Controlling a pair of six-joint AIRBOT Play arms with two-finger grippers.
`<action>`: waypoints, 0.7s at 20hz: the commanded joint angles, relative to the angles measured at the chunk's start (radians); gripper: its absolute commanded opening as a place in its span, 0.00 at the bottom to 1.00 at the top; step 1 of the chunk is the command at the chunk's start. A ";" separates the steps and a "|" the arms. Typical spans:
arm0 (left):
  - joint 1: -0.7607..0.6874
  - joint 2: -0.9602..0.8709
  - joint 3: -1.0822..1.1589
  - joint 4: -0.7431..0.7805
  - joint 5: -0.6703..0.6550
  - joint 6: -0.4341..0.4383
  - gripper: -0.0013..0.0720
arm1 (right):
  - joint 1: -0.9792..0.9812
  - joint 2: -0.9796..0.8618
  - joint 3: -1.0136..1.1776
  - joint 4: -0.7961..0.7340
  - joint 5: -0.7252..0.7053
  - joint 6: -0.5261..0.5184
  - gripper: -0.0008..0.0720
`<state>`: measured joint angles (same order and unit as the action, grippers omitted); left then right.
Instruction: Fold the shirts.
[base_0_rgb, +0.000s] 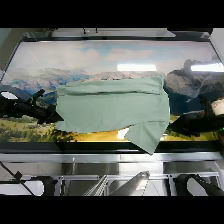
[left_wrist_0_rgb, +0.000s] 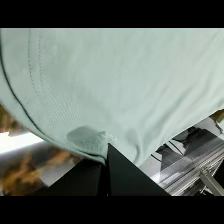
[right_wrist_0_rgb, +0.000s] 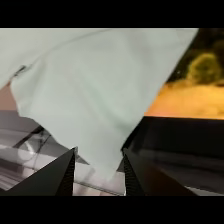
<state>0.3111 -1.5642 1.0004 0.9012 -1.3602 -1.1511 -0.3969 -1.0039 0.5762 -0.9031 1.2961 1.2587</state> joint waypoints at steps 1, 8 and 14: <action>-0.001 0.001 0.012 -0.003 -0.010 0.010 0.04 | 0.000 -0.022 -0.156 -0.036 -0.156 0.053 0.48; -0.001 0.001 0.012 -0.003 -0.010 0.025 0.04 | 0.021 -0.190 -0.165 0.193 -0.294 -0.079 0.48; -0.001 0.001 0.012 -0.002 -0.029 0.029 0.04 | 0.123 -0.307 -0.164 0.451 -0.349 -0.286 0.23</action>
<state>0.3107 -1.5642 1.0111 0.8989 -1.3777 -1.1267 -0.3016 -1.2671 0.4137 -0.5842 0.9710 1.0962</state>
